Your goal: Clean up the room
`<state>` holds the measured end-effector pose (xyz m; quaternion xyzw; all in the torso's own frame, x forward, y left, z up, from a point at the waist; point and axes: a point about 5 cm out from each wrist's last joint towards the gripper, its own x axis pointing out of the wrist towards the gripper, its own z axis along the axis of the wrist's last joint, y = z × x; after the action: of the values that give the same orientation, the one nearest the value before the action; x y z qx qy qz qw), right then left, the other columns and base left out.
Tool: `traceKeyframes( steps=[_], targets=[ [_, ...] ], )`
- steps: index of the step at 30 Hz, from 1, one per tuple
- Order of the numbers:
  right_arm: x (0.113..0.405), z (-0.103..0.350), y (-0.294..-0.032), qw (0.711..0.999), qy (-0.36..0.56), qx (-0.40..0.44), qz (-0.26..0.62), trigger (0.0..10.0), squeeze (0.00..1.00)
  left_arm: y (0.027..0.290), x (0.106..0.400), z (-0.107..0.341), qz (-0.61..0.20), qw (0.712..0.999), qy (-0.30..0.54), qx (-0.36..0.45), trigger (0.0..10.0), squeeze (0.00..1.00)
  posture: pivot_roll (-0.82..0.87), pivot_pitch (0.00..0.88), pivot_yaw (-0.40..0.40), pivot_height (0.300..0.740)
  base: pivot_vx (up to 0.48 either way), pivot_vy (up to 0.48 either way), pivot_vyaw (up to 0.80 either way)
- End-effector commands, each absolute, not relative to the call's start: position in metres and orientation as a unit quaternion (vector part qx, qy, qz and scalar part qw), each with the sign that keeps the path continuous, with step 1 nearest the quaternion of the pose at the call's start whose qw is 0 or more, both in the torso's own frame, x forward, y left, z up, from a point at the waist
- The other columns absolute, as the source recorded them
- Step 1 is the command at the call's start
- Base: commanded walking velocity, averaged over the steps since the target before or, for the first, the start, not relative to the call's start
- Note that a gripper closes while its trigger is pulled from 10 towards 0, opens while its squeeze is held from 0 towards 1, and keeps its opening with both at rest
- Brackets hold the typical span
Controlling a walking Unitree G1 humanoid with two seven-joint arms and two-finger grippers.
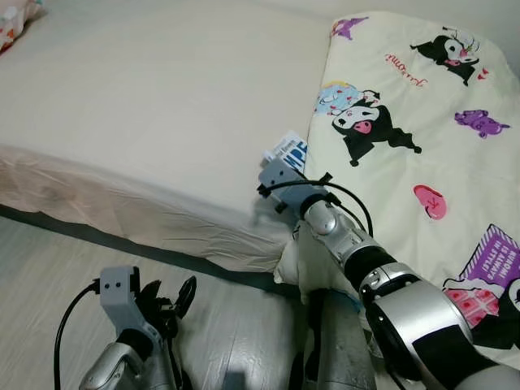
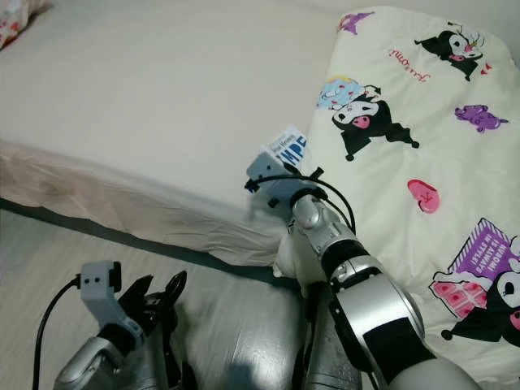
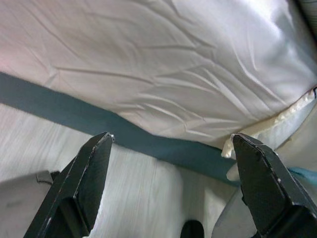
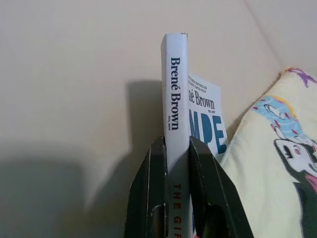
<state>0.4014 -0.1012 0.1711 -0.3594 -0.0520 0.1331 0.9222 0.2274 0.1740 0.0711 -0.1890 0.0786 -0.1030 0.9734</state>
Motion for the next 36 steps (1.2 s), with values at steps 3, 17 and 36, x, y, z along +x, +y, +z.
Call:
traceKeyframes(
  steps=[3,17,36],
  targets=[
    [0.403,0.195,-0.088,0.942,-0.106,-0.282,0.150,0.0,0.00,0.174,0.227,0.059,-0.096,0.971,0.098,-0.198,10.0,0.00,0.20,0.261,-0.034,0.411,0.000,0.000,0.00],
    [0.378,0.263,-0.044,0.895,-0.214,0.131,0.369,0.0,0.00,0.182,0.266,0.071,-0.086,0.976,0.048,-0.195,10.0,0.00,0.15,0.109,-0.057,0.411,0.000,0.000,0.00],
    [0.338,0.115,-0.068,0.925,0.025,0.141,0.351,10.0,0.00,0.222,0.313,0.099,-0.037,0.982,-0.032,-0.180,10.0,0.00,0.09,0.000,-0.079,0.461,0.000,0.000,0.00]
  ],
)
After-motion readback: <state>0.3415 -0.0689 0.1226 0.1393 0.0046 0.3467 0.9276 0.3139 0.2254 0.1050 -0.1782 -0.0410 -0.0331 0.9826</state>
